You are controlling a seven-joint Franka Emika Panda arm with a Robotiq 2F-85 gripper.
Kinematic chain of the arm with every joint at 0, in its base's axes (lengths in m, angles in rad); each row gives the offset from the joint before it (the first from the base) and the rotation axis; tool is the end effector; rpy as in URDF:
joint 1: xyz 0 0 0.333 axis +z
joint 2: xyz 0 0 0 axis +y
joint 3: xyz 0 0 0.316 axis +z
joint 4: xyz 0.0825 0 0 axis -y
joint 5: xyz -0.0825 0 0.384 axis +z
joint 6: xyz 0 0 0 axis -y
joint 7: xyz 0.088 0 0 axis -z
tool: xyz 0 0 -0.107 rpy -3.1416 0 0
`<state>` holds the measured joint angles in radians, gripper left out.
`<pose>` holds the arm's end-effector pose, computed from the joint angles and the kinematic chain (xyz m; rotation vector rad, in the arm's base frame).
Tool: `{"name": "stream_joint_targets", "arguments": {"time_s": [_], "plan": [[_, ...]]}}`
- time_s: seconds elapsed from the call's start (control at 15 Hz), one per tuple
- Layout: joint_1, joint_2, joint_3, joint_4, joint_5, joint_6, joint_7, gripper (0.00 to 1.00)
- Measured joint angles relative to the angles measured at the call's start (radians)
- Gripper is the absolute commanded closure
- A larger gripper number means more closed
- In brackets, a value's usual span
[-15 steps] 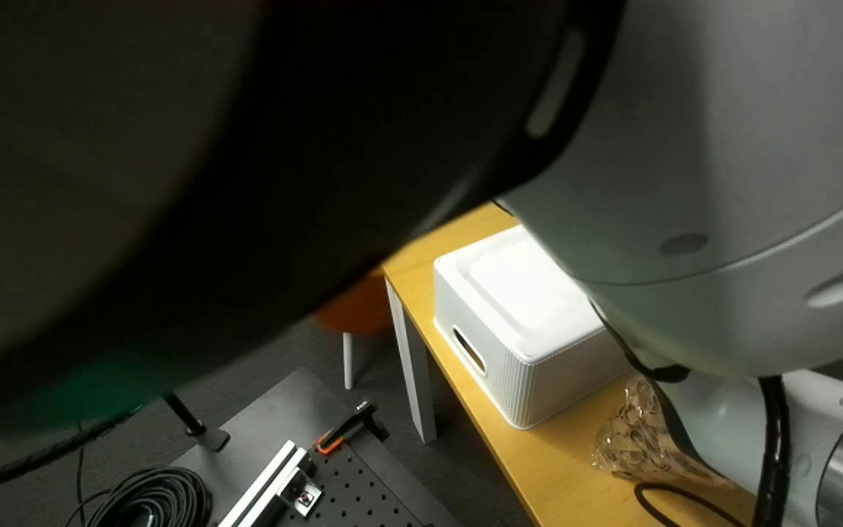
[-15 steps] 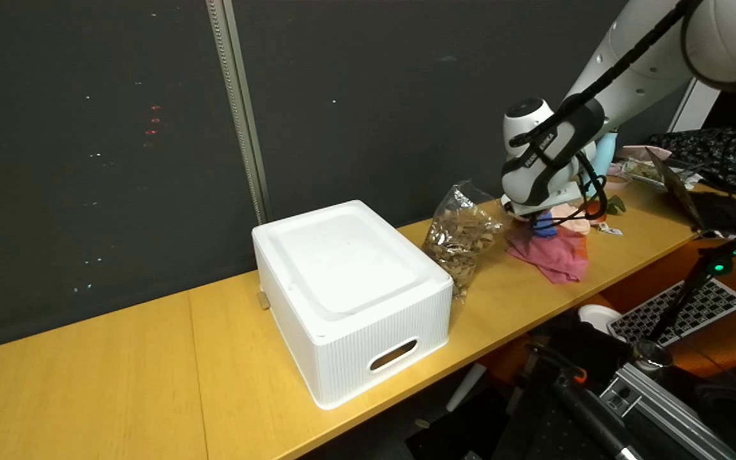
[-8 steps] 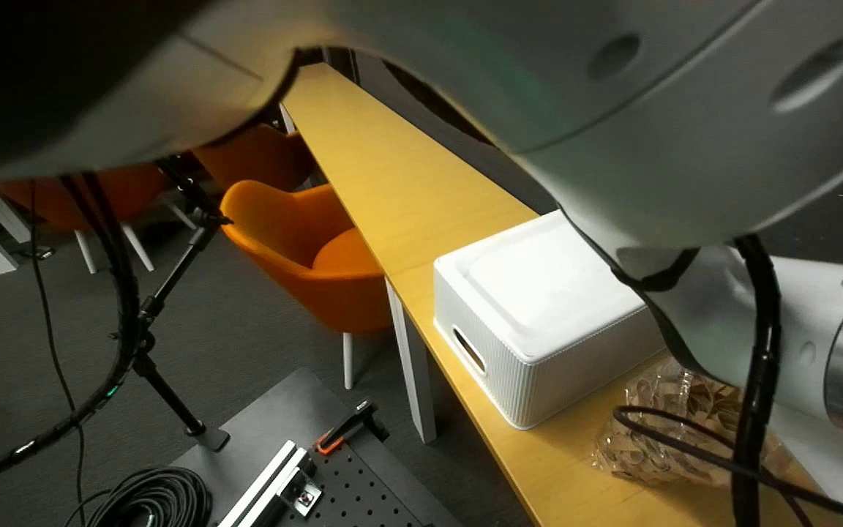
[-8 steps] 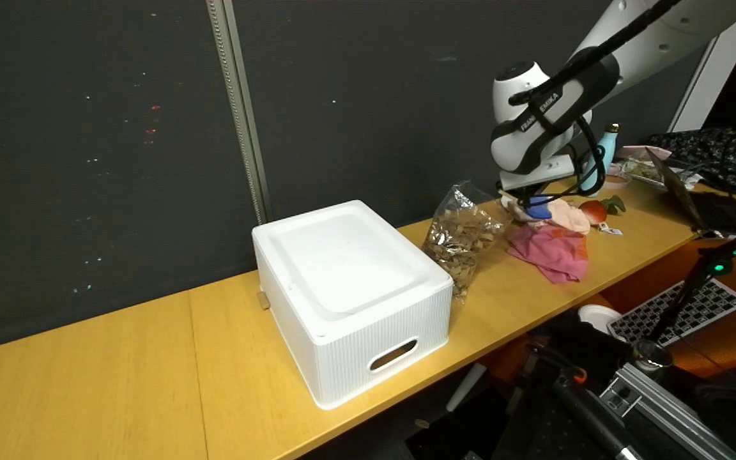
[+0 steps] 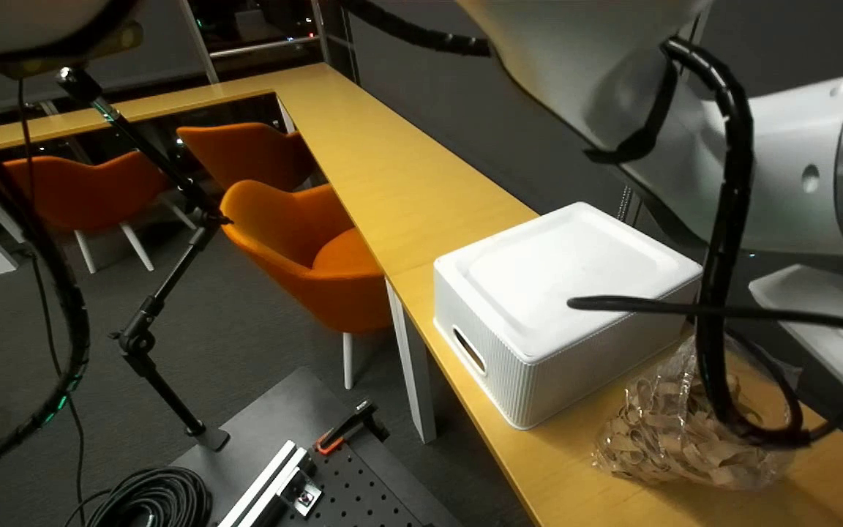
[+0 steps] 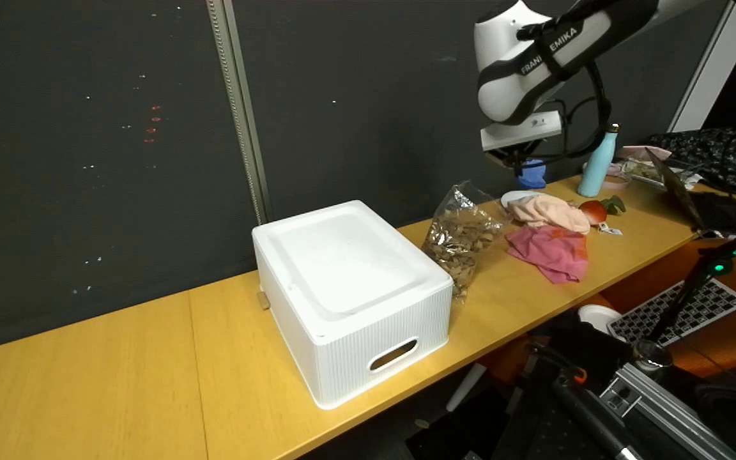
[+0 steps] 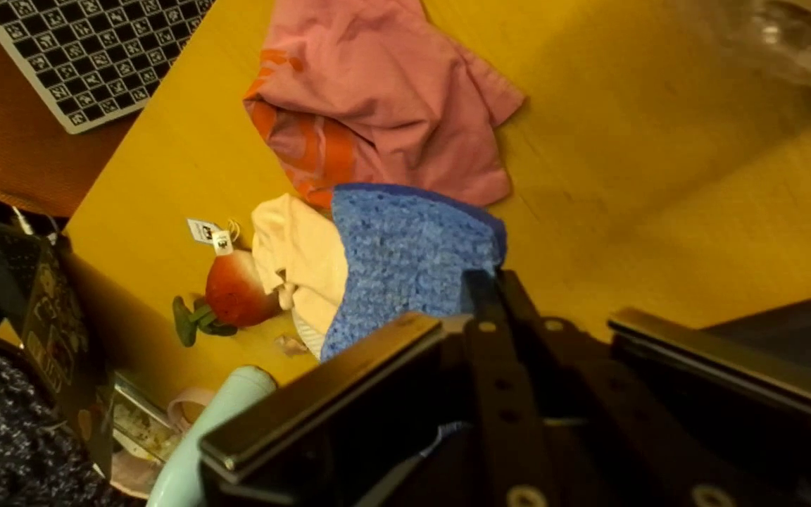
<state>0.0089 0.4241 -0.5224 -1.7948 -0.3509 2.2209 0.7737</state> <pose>0.5754 -0.3038 0.3509 2.3114 -1.3128 0.1411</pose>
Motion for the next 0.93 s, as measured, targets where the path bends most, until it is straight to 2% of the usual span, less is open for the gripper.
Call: {"name": "stream_joint_targets", "arguments": {"time_s": [0.47,0.93], "plan": [[0.004,-0.021,0.172,0.129,-0.003,-0.010,0.005,0.99],[0.032,-0.026,0.296,0.206,0.016,-0.010,-0.043,0.99]]}}
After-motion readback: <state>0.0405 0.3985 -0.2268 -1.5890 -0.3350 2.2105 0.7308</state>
